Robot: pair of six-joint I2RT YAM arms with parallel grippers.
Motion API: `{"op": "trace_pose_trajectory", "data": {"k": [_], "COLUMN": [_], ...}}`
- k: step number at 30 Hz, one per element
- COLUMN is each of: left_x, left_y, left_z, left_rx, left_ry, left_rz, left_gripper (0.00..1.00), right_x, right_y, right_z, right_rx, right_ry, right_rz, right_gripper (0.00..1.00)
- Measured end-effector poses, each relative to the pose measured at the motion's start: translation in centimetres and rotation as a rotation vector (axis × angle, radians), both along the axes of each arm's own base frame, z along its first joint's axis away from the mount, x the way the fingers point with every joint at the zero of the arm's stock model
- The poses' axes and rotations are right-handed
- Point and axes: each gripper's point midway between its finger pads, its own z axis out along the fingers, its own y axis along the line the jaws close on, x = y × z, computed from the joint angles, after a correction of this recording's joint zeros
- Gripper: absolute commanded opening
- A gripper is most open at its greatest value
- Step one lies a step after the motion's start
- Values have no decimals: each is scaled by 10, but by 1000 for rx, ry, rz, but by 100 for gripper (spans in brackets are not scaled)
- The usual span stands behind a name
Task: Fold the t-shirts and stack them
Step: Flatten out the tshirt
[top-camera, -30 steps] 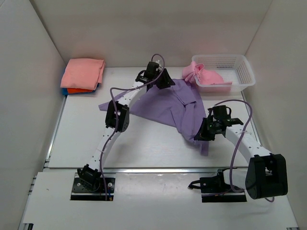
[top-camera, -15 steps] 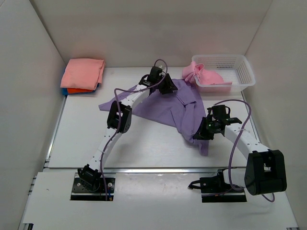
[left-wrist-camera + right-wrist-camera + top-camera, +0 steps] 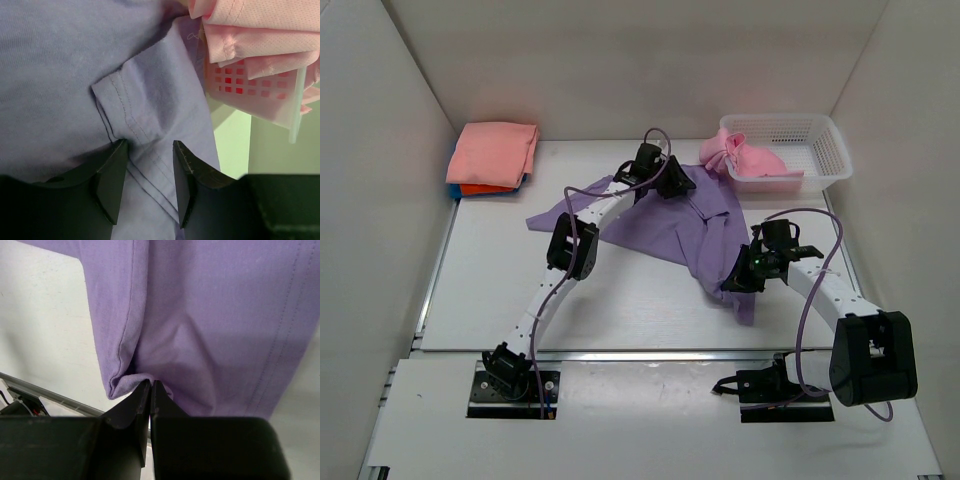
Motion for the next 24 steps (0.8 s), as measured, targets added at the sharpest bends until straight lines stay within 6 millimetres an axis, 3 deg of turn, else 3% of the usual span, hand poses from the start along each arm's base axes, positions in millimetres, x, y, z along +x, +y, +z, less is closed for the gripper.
{"op": "trace_pose_trajectory", "data": {"k": [2,3,9,16,20,24], "left_x": [0,0,-2,0,8,17], "left_y": [-1,-1,-3,-6,1,35], "left_z": [1,2,-10,6,43,97], "left_rx": [-3,-4,-14,-56,-77,-37], "left_ry": [-4,-5,16,5,-37,-88], "left_rz": [-2,-3,-6,-31,-46,-35], "left_gripper": [51,36,0,0,0,0], "right_x": [1,1,2,3,7,27], "right_y": [0,0,0,-1,-7,-17], "right_z": [0,1,0,1,5,25], "right_rx": [4,5,11,13,8,-15], "right_ry": [-3,-5,-8,-13,-31,-108], "right_rz": [0,-1,-2,-8,-22,-34], "right_gripper": [0,0,0,0,0,0]}}
